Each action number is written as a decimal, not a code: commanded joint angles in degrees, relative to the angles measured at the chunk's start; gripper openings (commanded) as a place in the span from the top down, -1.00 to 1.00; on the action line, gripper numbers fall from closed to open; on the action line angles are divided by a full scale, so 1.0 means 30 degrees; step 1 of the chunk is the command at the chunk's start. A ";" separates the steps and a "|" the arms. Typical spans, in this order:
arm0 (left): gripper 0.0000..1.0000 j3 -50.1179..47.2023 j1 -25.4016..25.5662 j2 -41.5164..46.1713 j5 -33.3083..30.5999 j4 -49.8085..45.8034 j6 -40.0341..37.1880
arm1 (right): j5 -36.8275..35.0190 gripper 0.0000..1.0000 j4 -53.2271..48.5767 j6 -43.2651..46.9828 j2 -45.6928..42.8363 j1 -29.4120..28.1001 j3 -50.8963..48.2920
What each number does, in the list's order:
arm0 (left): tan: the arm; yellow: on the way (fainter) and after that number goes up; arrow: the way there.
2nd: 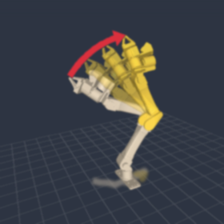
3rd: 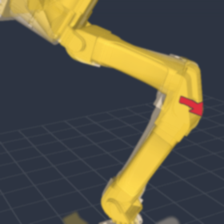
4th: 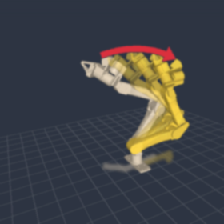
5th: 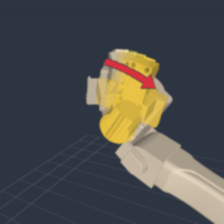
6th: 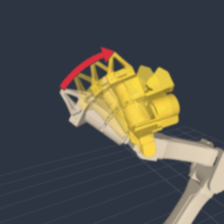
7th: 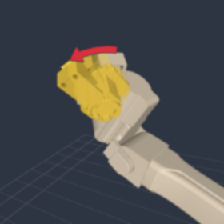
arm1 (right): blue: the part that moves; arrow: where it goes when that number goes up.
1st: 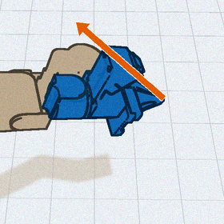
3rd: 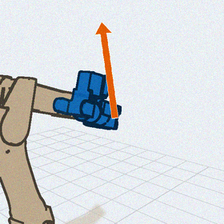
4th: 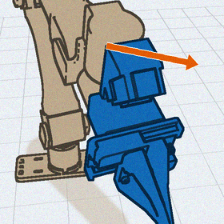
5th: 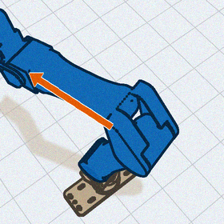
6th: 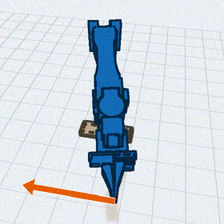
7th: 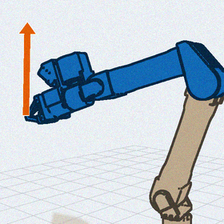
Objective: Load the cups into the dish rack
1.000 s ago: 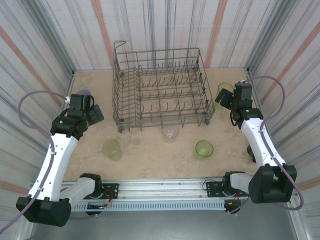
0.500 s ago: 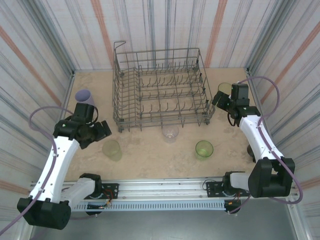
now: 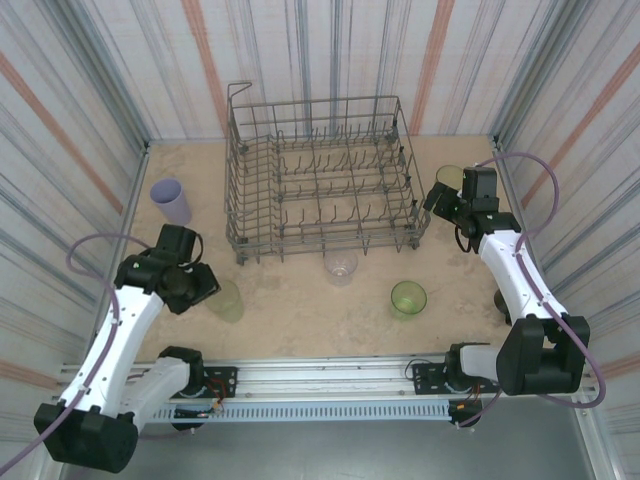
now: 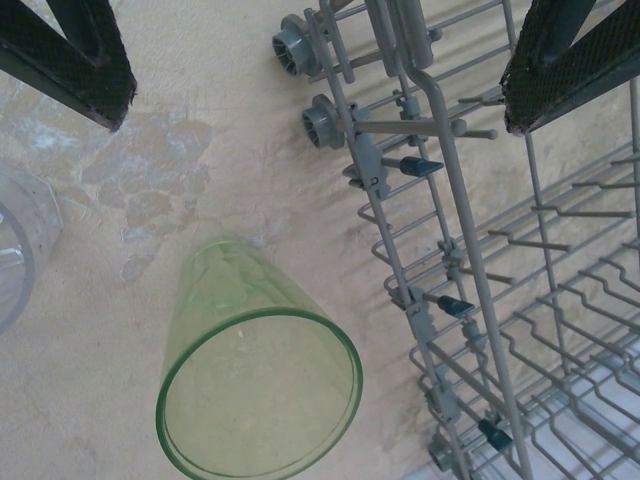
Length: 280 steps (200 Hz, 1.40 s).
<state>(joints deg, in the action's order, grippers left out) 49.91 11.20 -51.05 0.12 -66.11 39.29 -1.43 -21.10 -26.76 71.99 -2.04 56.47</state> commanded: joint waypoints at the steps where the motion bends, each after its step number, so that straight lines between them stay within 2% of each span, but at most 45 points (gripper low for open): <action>1: -0.20 -0.0201 0.0220 0.0103 -0.0457 -0.0318 0.0469 | 0.0126 -0.98 -0.0182 0.0035 0.0134 -0.0197 0.0300; 32: 0.03 -0.0201 0.0989 -0.0246 -0.1150 -0.0339 0.0922 | 0.0340 -0.98 0.0002 -0.0147 0.0222 -0.0193 0.0338; 61: 0.12 -0.0524 0.1937 0.0513 -0.2865 -0.0416 0.2146 | 0.0589 -0.98 -0.0048 -0.0254 0.0255 -0.0181 0.0462; 102: 0.22 -0.1087 0.2493 -0.0282 -0.2730 0.0255 0.2445 | 0.0806 -0.98 0.0530 -0.0356 -0.0353 -0.0169 0.0209; 155: 0.56 -0.1592 0.3150 -0.1371 -0.3073 0.1127 0.2541 | 0.1388 -0.98 0.1472 -0.0366 -0.1187 -0.0144 -0.0138; 169: 0.58 -0.1678 0.3180 -0.1452 -0.3119 0.1256 0.2489 | 0.1464 -0.98 0.1329 -0.0386 -0.1098 -0.0162 -0.0117; 200: 1.00 -0.1840 0.3327 -0.1623 -0.3115 0.1555 0.2411 | 0.1685 -0.98 0.1246 -0.0468 -0.1041 -0.0160 -0.0117; 280: 1.00 0.0266 0.3942 -0.1653 -0.2581 0.0542 0.1102 | 0.2484 -0.98 0.0941 -0.0578 -0.0751 -0.0135 -0.0007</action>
<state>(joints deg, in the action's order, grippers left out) 46.59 22.37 -56.31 -7.66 -61.98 44.95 4.43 -17.17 -27.05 69.38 -2.02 56.05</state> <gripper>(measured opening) 0.064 0.989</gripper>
